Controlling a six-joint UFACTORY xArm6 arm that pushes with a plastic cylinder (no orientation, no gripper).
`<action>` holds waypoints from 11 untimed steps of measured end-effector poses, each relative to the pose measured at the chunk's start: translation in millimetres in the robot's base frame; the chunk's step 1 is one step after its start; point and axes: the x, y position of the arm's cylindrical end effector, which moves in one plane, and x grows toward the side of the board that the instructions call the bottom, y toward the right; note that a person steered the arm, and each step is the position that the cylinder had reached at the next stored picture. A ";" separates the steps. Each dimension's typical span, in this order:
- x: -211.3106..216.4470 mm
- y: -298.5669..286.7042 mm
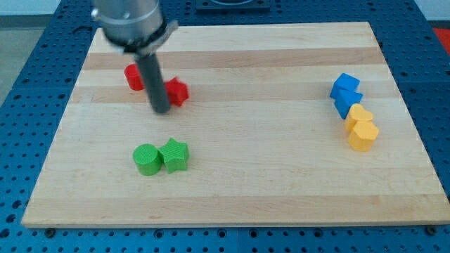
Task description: Move red star towards the center
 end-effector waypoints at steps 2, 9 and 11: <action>-71.9 7.7; -64.5 42.1; 3.1 43.0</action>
